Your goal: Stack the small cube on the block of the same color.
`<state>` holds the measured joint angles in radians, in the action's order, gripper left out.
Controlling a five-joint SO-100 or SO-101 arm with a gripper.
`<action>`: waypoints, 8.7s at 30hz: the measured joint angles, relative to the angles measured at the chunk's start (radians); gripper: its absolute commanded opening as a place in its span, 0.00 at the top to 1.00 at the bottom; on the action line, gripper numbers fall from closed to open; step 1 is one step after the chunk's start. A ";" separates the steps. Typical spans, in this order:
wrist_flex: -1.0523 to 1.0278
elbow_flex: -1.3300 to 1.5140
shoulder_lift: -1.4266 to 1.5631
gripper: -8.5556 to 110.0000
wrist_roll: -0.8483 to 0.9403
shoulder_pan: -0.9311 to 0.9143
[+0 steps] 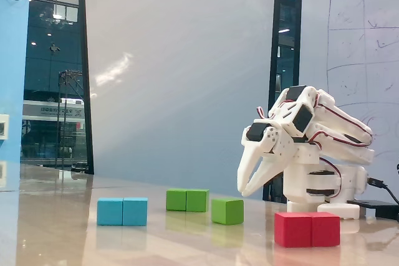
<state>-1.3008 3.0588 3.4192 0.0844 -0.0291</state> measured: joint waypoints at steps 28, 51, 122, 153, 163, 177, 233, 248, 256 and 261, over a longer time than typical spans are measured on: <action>0.000 0.000 0.000 0.93 0.000 0.000; 0.000 0.000 0.000 0.93 0.000 0.000; -0.009 -0.825 -1.437 0.92 0.000 0.000; -0.074 -0.838 -1.537 0.73 0.000 0.000; -0.074 -0.838 -1.545 0.73 0.000 0.000; -0.031 -0.839 -1.586 0.73 0.000 0.000; 0.072 -1.074 -1.743 0.89 -0.002 -0.106; -0.048 -1.322 -1.743 0.89 -0.002 -0.469; -0.063 -1.324 -1.743 0.89 -0.002 -0.611; -0.063 -1.324 -1.743 0.89 -0.002 -0.669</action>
<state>-1.3637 1.7349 1.6766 0.0828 -0.6980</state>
